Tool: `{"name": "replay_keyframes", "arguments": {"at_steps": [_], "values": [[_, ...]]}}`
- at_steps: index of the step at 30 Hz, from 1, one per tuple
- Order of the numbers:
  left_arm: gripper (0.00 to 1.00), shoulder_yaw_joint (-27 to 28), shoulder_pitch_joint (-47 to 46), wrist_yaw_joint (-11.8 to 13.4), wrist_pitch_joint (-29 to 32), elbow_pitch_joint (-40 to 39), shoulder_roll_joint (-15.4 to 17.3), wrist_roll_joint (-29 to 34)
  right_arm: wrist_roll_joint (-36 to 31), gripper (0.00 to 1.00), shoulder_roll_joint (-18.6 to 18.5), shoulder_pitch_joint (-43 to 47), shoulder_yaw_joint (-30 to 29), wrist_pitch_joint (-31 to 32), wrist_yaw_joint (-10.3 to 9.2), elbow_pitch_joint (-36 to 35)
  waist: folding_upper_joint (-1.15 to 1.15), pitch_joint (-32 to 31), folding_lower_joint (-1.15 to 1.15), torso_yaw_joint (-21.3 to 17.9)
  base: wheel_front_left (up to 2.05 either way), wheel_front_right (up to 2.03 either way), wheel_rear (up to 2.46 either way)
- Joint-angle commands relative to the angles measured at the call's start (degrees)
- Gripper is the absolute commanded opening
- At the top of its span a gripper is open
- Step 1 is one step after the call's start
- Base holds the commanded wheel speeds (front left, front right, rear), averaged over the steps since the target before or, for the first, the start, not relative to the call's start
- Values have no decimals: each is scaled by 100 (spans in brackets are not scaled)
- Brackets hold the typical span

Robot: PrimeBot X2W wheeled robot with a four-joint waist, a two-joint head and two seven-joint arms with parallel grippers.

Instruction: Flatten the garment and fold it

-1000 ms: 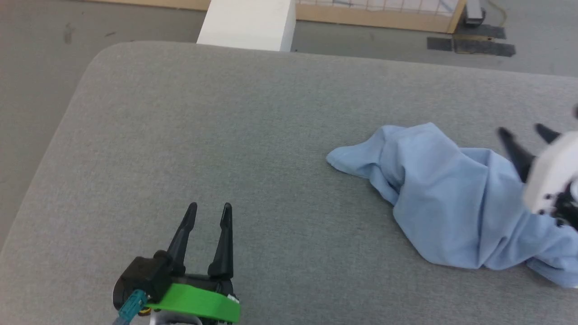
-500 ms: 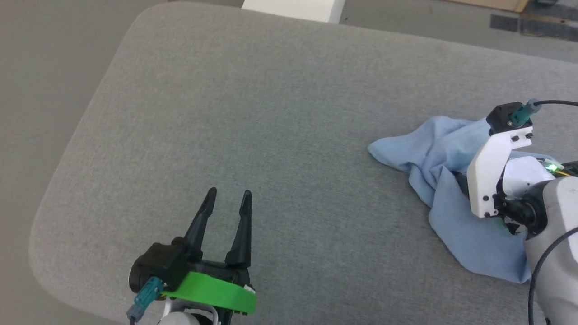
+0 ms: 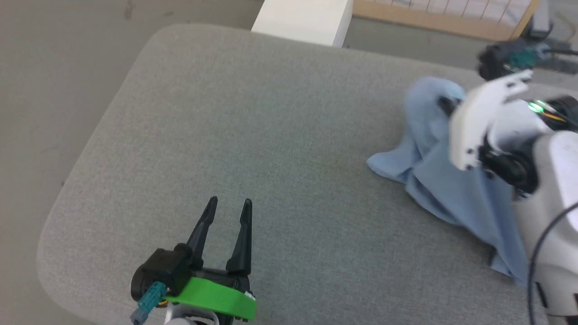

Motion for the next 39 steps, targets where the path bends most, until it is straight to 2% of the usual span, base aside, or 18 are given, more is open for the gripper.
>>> {"name": "replay_keyframes", "arguments": {"at_steps": [1, 5, 9, 13, 16, 17, 18, 19, 24, 30, 35, 39], "values": [[100, 8, 64, 21, -22, 4, -13, 2, 117, 0, 148, -129, 168, -83, -8, -79, 0, -237, 0, -66, 0, 0, 0], [100, 40, 138, -2, -22, -3, -13, 27, 396, 0, 597, -193, 793, -227, -8, -118, 0, -290, 0, -46, 0, 0, 0], [100, 23, 179, -31, -22, 22, -13, 27, 648, 0, 990, 80, 1489, -382, -8, 242, 0, -238, 0, 75, 0, 0, 0], [100, -37, 149, -44, -22, 64, -13, -25, 769, 0, 1118, 491, 2047, -584, -8, 875, 0, -170, 0, 248, 0, 0, 0], [100, -86, 134, -51, -22, 102, -13, -44, 768, 0, 1148, 719, 2256, -728, -8, 1400, 0, -140, 0, 370, 0, 0, 0], [100, -100, 130, -50, -22, 112, -13, -51, 764, 22, 1154, 756, 2295, -781, -8, 1562, 0, -135, 0, 404, 0, 0, 0], [100, -102, 130, -44, -22, 117, -13, -58, 767, 54, 1157, 767, 2315, -828, -8, 1664, 0, -136, 0, 420, 0, 0, 0], [100, -100, 134, -36, -22, 120, -13, -66, 789, 100, 1161, 765, 2307, -893, -8, 1764, 0, -138, 0, 430, 0, 0, 0], [100, -60, 199, 0, -22, 151, -13, -61, 1180, 100, 1167, 599, 2083, -1081, -8, 1829, 0, -205, 0, 312, 0, 0, 0], [100, 15, 266, 38, -22, 140, -13, -26, 1459, 100, 1124, 442, 1579, -1327, -8, 1343, 0, -385, 0, -13, 0, 0, 0], [100, 132, 332, 24, -22, 103, -13, 57, 961, 100, 707, 656, 616, -1643, -8, 747, 0, -459, 0, -336, 0, 0, 0], [100, 169, 345, -8, -22, 80, -13, 109, 595, 100, 473, 1029, -70, -1162, -8, 329, 0, -378, 0, -545, 0, 0, 0]]}}
